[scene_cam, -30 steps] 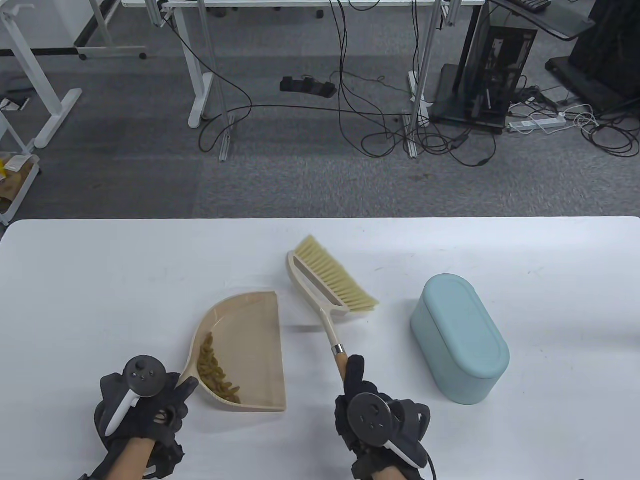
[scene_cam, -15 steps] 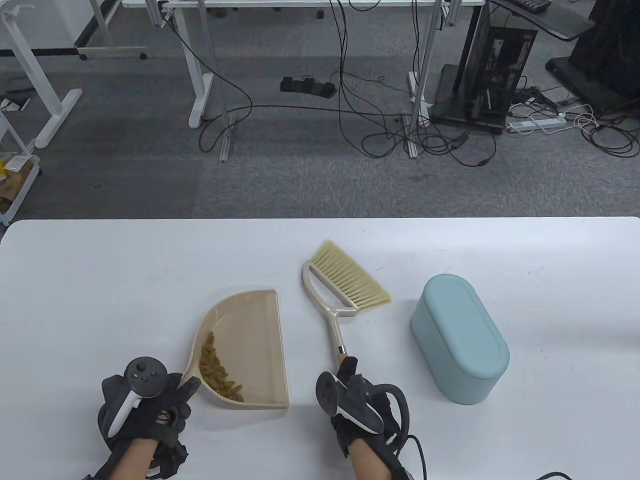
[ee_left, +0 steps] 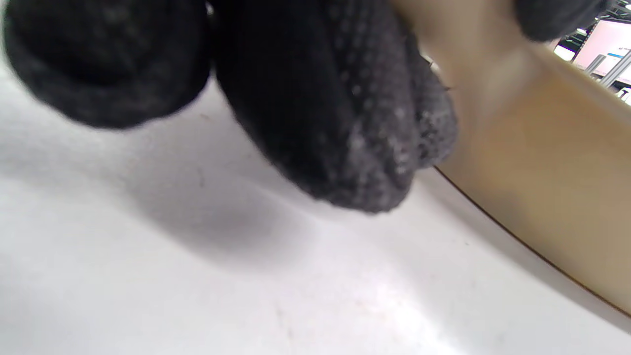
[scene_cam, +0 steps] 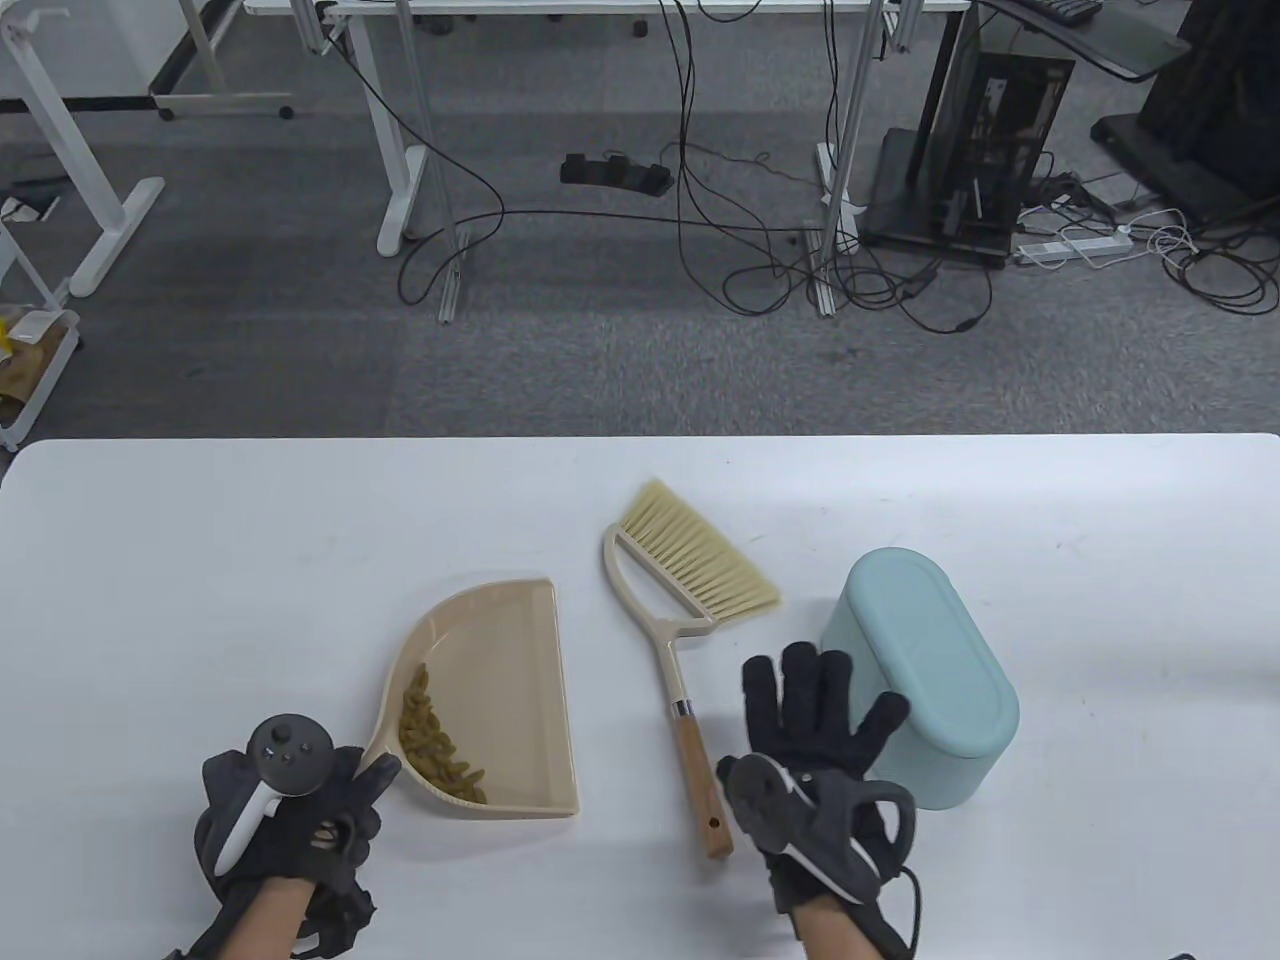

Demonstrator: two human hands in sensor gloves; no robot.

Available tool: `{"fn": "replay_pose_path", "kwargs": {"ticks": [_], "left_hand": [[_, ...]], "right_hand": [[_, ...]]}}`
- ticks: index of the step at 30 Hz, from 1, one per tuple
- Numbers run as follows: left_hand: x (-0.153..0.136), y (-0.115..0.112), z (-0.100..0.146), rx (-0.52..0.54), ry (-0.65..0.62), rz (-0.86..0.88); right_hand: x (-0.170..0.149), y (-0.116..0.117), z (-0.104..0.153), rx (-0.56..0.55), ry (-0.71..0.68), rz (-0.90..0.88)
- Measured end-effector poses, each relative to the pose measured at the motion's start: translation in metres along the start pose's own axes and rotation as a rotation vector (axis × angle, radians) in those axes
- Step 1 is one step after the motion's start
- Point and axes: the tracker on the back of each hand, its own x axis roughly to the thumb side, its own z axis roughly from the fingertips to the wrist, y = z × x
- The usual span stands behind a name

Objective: Sweep raisins on the table into the desktop trash can

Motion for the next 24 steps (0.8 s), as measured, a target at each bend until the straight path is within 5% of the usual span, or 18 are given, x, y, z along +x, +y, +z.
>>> {"fn": "replay_pose_path", "kwargs": {"ticks": [5, 11, 15, 19, 24], "left_hand": [[0.000, 0.001, -0.001, 0.001, 0.004, -0.004], [0.000, 0.000, 0.000, 0.011, 0.008, -0.005], [-0.001, 0.001, -0.002, 0.008, 0.015, -0.008], [-0.001, 0.001, -0.002, 0.011, 0.016, -0.010], [-0.001, 0.001, -0.002, 0.013, 0.015, -0.006]], "right_hand": [[-0.072, 0.002, -0.012, 0.119, 0.195, -0.029], [-0.084, 0.018, -0.011, 0.013, 0.127, -0.126], [-0.089, 0.015, -0.009, 0.068, 0.117, -0.181], [-0.107, -0.010, -0.001, -0.196, 0.174, -0.451], [-0.150, -0.029, 0.012, -0.323, 0.361, -0.656]]}}
